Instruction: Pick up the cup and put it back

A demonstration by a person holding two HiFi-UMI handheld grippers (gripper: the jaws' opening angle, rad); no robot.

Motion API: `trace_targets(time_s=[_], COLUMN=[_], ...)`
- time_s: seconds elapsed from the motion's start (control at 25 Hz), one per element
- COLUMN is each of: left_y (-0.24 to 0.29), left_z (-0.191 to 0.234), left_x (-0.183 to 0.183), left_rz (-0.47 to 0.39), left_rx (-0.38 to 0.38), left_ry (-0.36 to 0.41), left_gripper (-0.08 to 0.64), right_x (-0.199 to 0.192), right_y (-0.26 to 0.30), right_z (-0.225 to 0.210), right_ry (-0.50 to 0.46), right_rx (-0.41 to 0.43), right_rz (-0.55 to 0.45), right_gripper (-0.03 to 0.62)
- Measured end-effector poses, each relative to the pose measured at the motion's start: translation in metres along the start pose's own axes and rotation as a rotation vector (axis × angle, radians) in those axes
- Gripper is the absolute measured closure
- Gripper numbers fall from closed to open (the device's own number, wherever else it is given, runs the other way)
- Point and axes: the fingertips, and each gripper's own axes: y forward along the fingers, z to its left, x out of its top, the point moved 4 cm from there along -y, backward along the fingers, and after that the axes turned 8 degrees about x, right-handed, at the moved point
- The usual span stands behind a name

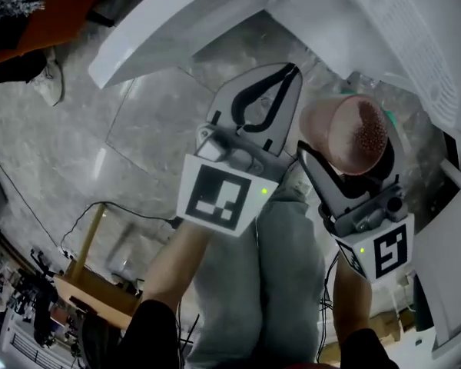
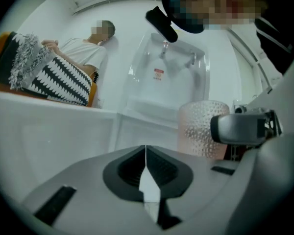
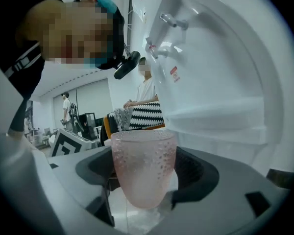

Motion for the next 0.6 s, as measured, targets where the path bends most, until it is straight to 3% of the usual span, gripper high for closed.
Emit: trace_targets(time_s=[0.32,0.6], left_y=[0.06,0.097], left_z=[0.019,0.03], left_x=[-0.073,-0.101], left_rz=[-0.025,-0.083], left_rx=[0.008,-0.011], left_ry=[0.004,0.014], left_gripper=[0.546,0.546], right_x=[-0.097,-0.143], right_y=[0.012,0.029], right_z=[-0.06,-0.087], right_ry=[-0.058,-0.125], right_rx=[-0.1,-0.125], right_rz=[0.02,0.005], right_gripper=[0.212,0.212])
